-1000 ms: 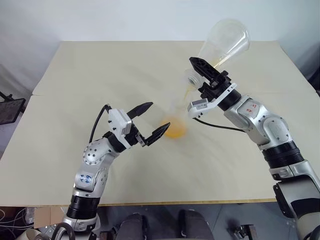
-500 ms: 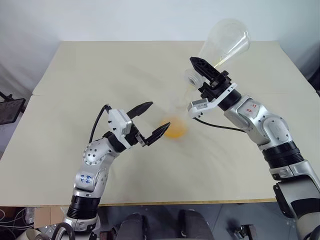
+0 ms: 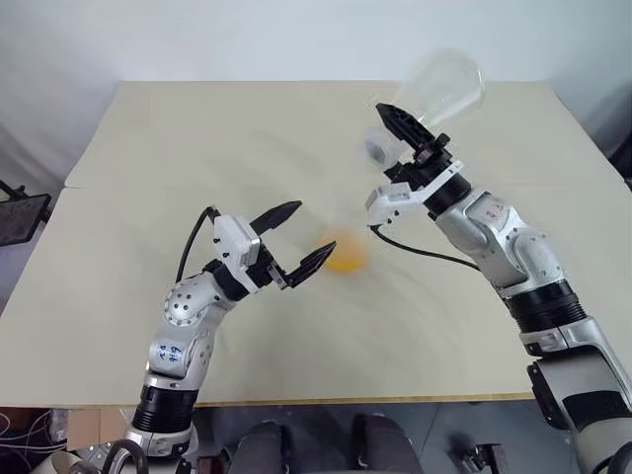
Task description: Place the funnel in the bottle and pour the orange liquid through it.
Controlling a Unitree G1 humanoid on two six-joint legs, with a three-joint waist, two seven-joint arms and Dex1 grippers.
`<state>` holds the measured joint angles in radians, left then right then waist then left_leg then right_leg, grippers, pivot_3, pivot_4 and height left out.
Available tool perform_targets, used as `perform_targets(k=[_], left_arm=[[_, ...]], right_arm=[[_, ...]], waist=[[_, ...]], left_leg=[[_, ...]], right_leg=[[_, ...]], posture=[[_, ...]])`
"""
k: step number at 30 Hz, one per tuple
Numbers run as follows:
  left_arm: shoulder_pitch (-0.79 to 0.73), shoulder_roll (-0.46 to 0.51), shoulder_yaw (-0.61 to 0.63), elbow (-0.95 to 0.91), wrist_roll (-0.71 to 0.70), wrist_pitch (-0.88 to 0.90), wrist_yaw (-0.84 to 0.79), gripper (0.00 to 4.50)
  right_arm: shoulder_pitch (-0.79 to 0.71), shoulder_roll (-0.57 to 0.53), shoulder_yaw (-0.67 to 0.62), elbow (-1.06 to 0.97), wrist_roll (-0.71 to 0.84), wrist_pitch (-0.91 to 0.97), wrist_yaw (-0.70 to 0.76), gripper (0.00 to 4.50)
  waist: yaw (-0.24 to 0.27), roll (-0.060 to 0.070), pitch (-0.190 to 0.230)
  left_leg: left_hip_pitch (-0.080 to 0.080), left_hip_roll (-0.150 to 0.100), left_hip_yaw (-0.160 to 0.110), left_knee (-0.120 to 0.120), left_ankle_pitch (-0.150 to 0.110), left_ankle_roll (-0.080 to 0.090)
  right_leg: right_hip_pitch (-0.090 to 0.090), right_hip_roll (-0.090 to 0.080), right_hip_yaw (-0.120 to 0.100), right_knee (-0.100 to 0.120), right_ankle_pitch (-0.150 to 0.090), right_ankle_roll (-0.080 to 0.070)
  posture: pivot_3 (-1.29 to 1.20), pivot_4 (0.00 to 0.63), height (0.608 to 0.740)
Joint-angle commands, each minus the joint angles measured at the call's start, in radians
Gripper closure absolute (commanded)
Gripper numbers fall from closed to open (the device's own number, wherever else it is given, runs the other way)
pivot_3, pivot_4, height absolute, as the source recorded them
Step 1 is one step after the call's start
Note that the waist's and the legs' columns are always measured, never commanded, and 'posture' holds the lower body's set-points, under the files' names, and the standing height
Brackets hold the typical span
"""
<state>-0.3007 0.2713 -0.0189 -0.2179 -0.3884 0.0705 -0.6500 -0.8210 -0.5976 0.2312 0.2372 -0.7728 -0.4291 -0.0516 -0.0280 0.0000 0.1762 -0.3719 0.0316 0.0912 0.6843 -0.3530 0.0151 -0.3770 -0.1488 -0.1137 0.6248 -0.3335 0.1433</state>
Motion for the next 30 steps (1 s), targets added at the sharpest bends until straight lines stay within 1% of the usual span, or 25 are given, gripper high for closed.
perform_targets(k=[1, 4, 5, 7, 8, 10, 12, 14, 18, 21, 25, 30], left_arm=[[-0.016, 0.006, 0.003, -0.014, -0.007, -0.011, -0.012, 0.00], [-0.022, 0.014, 0.007, -0.008, -0.011, -0.006, -0.022, 0.00], [-0.026, 0.017, 0.008, -0.006, -0.014, -0.002, -0.025, 0.00], [-0.033, 0.024, 0.007, -0.003, -0.016, 0.005, -0.036, 0.00], [-0.037, 0.027, 0.008, 0.000, -0.018, 0.009, -0.042, 0.00], [-0.046, 0.033, 0.010, 0.005, -0.022, 0.015, -0.053, 0.00], [-0.055, 0.039, 0.012, 0.010, -0.026, 0.021, -0.062, 0.00], [-0.065, 0.044, 0.011, 0.016, -0.029, 0.028, -0.072, 0.00], [-0.076, 0.050, 0.008, 0.025, -0.036, 0.039, -0.091, 0.00], [-0.081, 0.055, 0.004, 0.022, -0.040, 0.051, -0.105, 0.00], [-0.077, 0.056, 0.005, 0.018, -0.043, 0.063, -0.114, 0.00], [-0.083, 0.059, 0.002, 0.015, -0.049, 0.078, -0.122, 0.00]], right_arm=[[0.006, 0.021, -0.105, -0.047, 0.214, 0.053, 0.093, 2.02], [0.026, 0.064, -0.170, -0.084, 0.407, 0.140, 0.199, 2.02], [0.040, 0.093, -0.216, -0.113, 0.531, 0.208, 0.250, 2.02], [0.066, 0.121, -0.299, -0.160, 0.699, 0.331, 0.320, 2.02], [0.084, 0.137, -0.345, -0.192, 0.807, 0.414, 0.359, 2.02], [0.126, 0.146, -0.418, -0.258, 0.989, 0.562, 0.431, 2.02], [0.178, 0.127, -0.471, -0.325, 1.105, 0.679, 0.479, 2.02], [0.248, 0.083, -0.508, -0.365, 1.127, 0.727, 0.503, 2.02], [0.352, 0.032, -0.577, -0.397, 1.137, 0.793, 0.474, 2.02], [0.442, 0.034, -0.697, -0.400, 1.159, 0.824, 0.409, 2.02], [0.539, 0.081, -0.773, -0.403, 1.141, 0.702, 0.365, 2.02], [0.611, 0.123, -0.786, -0.381, 1.164, 0.638, 0.376, 2.02]], waist=[[-0.001, 0.000, 0.000], [-0.001, 0.000, 0.000], [-0.001, 0.000, 0.000], [0.001, 0.000, 0.000], [0.002, 0.000, 0.000], [0.007, 0.000, 0.000], [0.009, 0.000, 0.000], [0.011, 0.000, 0.000], [0.026, 0.000, 0.000], [0.028, 0.000, 0.000], [0.031, 0.000, 0.000], [0.025, 0.000, 0.000]], left_leg=[[0.000, 0.000, 0.000, 0.000, 0.000, 0.000], [0.000, 0.000, 0.000, 0.000, 0.000, 0.000], [0.000, 0.000, 0.000, 0.000, 0.000, 0.000], [0.000, 0.000, -0.001, 0.000, 0.000, 0.000], [0.000, 0.000, -0.001, 0.000, 0.000, 0.000], [0.000, 0.000, -0.002, 0.000, 0.000, 0.001], [0.000, -0.001, -0.002, 0.000, 0.000, 0.001], [0.000, 0.000, -0.002, 0.000, 0.000, 0.001], [0.000, -0.002, 0.000, 0.000, 0.000, 0.001], [0.000, -0.003, 0.000, 0.000, 0.000, 0.001], [0.000, -0.004, 0.002, 0.000, 0.000, 0.001], [0.001, -0.003, 0.002, -0.001, 0.000, 0.000]], right_leg=[[0.000, 0.000, 0.000, 0.000, 0.000, 0.000], [0.000, 0.000, -0.001, 0.000, 0.000, 0.000], [0.000, 0.000, -0.001, 0.000, 0.000, 0.000], [0.000, 0.000, -0.001, 0.000, 0.000, 0.000], [0.001, 0.000, -0.001, 0.000, 0.000, 0.000], [0.001, 0.000, -0.002, 0.000, 0.000, 0.000], [0.002, -0.001, -0.002, 0.000, 0.000, 0.000], [0.001, 0.000, -0.002, 0.000, 0.000, 0.000], [0.001, 0.000, -0.002, -0.001, 0.000, 0.000], [0.001, 0.000, -0.002, -0.002, 0.000, 0.000], [0.001, 0.001, -0.002, -0.002, 0.000, 0.000], [0.001, 0.002, 0.000, -0.002, 0.000, 0.000]], posture=[[0.00, 0.150, 0.740], [0.00, 0.150, 0.740], [0.00, 0.150, 0.740], [0.00, 0.150, 0.740], [0.00, 0.150, 0.740], [0.00, 0.150, 0.740], [0.00, 0.150, 0.740], [0.00, 0.150, 0.740], [0.00, 0.150, 0.740], [0.00, 0.150, 0.740], [0.00, 0.150, 0.740], [0.00, 0.150, 0.740]])
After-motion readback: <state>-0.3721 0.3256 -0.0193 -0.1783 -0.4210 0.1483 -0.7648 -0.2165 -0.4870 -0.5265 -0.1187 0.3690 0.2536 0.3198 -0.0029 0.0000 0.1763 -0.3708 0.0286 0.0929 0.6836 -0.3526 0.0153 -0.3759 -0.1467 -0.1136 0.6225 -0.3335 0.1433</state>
